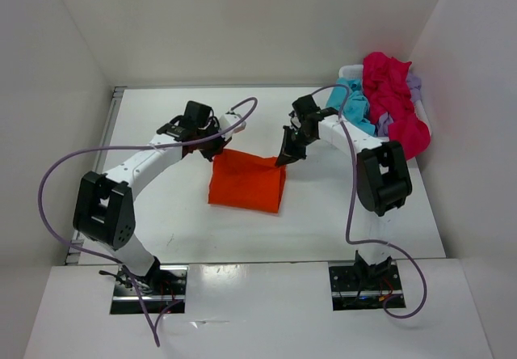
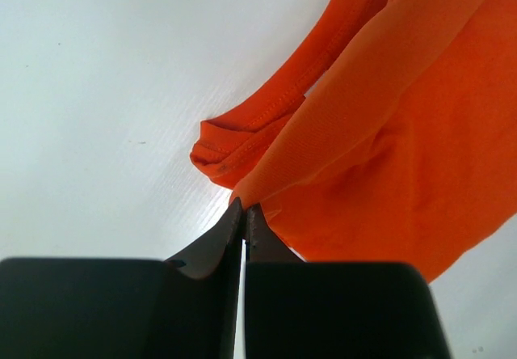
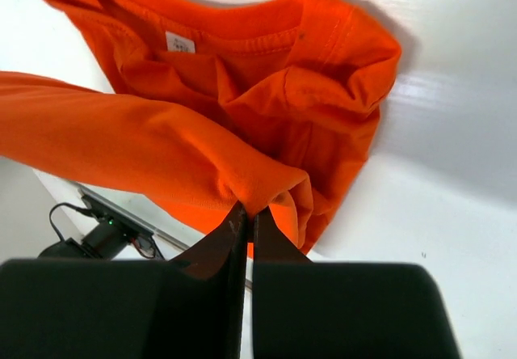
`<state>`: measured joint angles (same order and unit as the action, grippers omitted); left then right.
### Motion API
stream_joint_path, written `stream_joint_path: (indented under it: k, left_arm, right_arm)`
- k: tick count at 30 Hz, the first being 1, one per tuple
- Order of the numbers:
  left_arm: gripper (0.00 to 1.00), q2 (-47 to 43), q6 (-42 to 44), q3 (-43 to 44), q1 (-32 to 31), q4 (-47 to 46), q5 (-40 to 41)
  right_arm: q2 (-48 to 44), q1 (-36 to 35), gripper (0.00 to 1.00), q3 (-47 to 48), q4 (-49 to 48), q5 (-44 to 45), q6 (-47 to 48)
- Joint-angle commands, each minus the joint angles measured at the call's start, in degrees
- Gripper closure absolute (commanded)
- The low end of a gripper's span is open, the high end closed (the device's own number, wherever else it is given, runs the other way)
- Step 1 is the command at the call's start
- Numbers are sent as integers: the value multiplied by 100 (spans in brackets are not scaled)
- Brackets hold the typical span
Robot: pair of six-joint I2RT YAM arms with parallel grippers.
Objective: Fold and stack the t-shirts
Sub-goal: Fold the long partially folded tshirt into a neat square
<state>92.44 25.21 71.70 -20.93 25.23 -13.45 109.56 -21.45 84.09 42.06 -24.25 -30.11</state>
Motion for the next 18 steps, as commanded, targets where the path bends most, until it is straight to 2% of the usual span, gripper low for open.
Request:
stream_joint_path:
  k: [1, 4, 9, 10, 11, 15, 18]
  left_arm:
    - [100, 151, -95, -69, -17, -501, 53]
    - [98, 378, -148, -121, -17, -651, 184]
    - [88, 783, -148, -69, -17, -704, 395]
    - [80, 784, -148, -69, -17, -774, 396]
    - [77, 836, -148, -69, -17, -835, 457]
    - [63, 837, -271, 1, -17, -906, 826]
    - [60, 837, -385, 54, 97, -906, 1274]
  right_arm:
    - [153, 62, 100, 274, -119, -1, 49]
    - [215, 115, 100, 327, -119, 104, 49]
    - [338, 290, 59, 274, -303, 175, -117]
    - [399, 291, 57, 326, -365, 227, -118]
    - [400, 291, 54, 405, -418, 228, -170]
    - [207, 291, 53, 511, -532, 666, -224]
    - [-170, 229, 65, 511, -603, 1000, -198]
